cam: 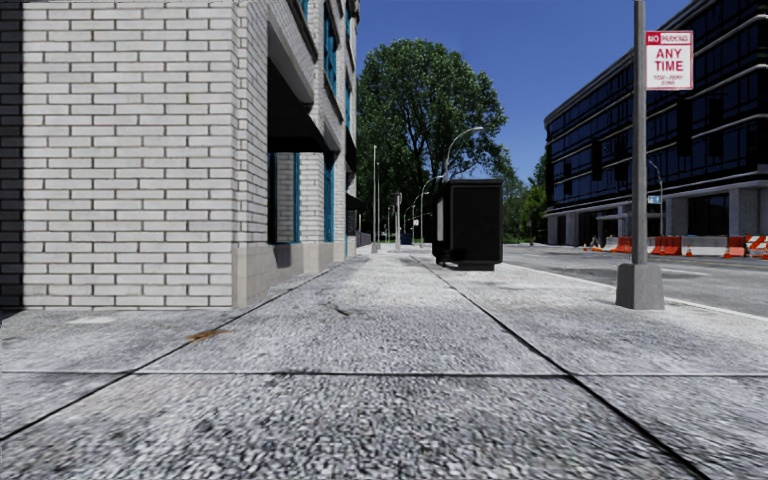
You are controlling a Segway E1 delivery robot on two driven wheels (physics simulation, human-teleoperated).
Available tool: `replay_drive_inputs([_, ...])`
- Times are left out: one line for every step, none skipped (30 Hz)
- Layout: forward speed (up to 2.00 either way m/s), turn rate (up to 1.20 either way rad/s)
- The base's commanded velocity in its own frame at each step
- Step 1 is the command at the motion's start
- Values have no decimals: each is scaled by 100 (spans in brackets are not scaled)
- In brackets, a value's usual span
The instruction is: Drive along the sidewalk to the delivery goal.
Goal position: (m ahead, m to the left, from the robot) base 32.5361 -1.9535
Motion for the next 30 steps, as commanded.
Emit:
replay_drive_inputs([200, 0])
replay_drive_inputs([200, 0])
replay_drive_inputs([200, 0])
replay_drive_inputs([200, 0])
replay_drive_inputs([200, 0])
replay_drive_inputs([200, 0])
replay_drive_inputs([200, 0])
replay_drive_inputs([200, 0])
replay_drive_inputs([200, 0])
replay_drive_inputs([200, 0])
replay_drive_inputs([200, 0])
replay_drive_inputs([200, 0])
replay_drive_inputs([200, 0])
replay_drive_inputs([200, 0])
replay_drive_inputs([200, 0])
replay_drive_inputs([200, 0])
replay_drive_inputs([200, 0])
replay_drive_inputs([200, 0])
replay_drive_inputs([200, 0])
replay_drive_inputs([200, 0])
replay_drive_inputs([200, 0])
replay_drive_inputs([200, 0])
replay_drive_inputs([200, 0])
replay_drive_inputs([200, 0])
replay_drive_inputs([200, 0])
replay_drive_inputs([200, 0])
replay_drive_inputs([200, 0])
replay_drive_inputs([200, 0])
replay_drive_inputs([200, 0])
replay_drive_inputs([200, 0])
